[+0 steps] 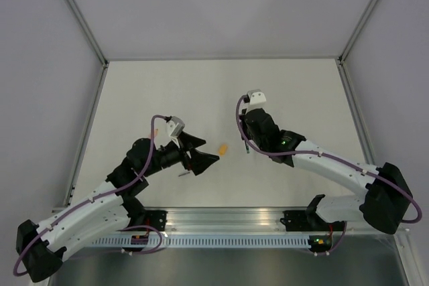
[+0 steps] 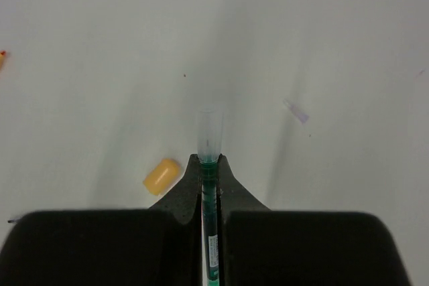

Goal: Insert the pens into the pen caps

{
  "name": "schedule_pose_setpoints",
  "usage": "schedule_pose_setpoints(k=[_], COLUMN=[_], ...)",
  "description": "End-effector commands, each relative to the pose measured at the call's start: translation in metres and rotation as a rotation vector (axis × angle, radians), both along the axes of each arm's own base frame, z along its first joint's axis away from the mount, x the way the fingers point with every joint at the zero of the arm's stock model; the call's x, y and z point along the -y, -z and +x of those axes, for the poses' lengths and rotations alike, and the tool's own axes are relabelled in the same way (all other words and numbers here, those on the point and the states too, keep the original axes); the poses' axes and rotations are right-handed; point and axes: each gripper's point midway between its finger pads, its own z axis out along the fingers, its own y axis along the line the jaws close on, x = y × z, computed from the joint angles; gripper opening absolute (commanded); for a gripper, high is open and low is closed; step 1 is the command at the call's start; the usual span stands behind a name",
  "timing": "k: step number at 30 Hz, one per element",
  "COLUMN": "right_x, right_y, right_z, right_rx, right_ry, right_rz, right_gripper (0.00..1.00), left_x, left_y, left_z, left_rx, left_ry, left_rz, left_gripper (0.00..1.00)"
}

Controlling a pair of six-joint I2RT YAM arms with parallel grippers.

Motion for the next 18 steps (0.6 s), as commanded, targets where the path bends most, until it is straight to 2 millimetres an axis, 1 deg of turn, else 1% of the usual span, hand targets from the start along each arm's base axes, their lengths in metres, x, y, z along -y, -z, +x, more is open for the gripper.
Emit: schedule_pose_setpoints(k=[1, 2, 3, 4, 6, 7, 9, 12, 13, 16, 17, 18], right_x=[0.005, 0.004, 0.005, 0.005, 0.006, 0.008, 0.011, 0.013, 0.013, 0.011, 0.011, 0.011], right_y=[0.062, 0.071, 0.087, 0.094, 0.106, 0.115, 0.129, 0.136, 0.14, 0.14, 0.139, 0.138], right_z=[-0.015, -0.018, -0.021, -0.023, -0.024, -0.025, -0.026, -0.024, -0.023, -0.02, -0.019, -0.018], right_rx=[-0.182, -0.212, -0.24, -0.257, -0.283, -0.301, -0.327, -0.333, -0.337, -0.342, -0.34, -0.339], right_ry=[0.06, 0.075, 0.086, 0.093, 0.122, 0.136, 0.169, 0.207, 0.212, 0.232, 0.236, 0.239], right_rz=[0.004, 0.026, 0.019, 0.019, 0.022, 0.004, -0.004, -0.001, -0.004, 0.004, 0.006, 0.001], right_gripper=[0.0, 0.0, 0.0, 0.0, 0.0, 0.0, 0.0, 0.02, 0.08, 0.3, 0.32, 0.33], left_x=[-0.024, -0.03, -0.034, -0.042, -0.05, -0.055, -0.058, -0.057, -0.058, -0.06, -0.062, -0.063], left_y=[-0.007, -0.008, -0.005, -0.005, -0.005, -0.003, -0.003, -0.002, -0.001, 0.001, 0.007, 0.007], left_z=[0.033, 0.036, 0.039, 0.045, 0.049, 0.052, 0.053, 0.054, 0.054, 0.059, 0.059, 0.06], left_rx=[0.032, 0.036, 0.034, 0.034, 0.03, 0.022, 0.024, 0.02, 0.015, 0.006, -0.012, -0.012], left_ry=[-0.234, -0.27, -0.296, -0.349, -0.399, -0.434, -0.449, -0.449, -0.452, -0.482, -0.494, -0.5], left_rz=[0.031, 0.031, 0.041, 0.045, 0.043, 0.056, 0.06, 0.062, 0.066, 0.077, 0.102, 0.106], left_gripper=[1.0, 1.0, 1.0, 1.0, 1.0, 1.0, 1.0, 1.0, 1.0, 1.0, 1.0, 1.0])
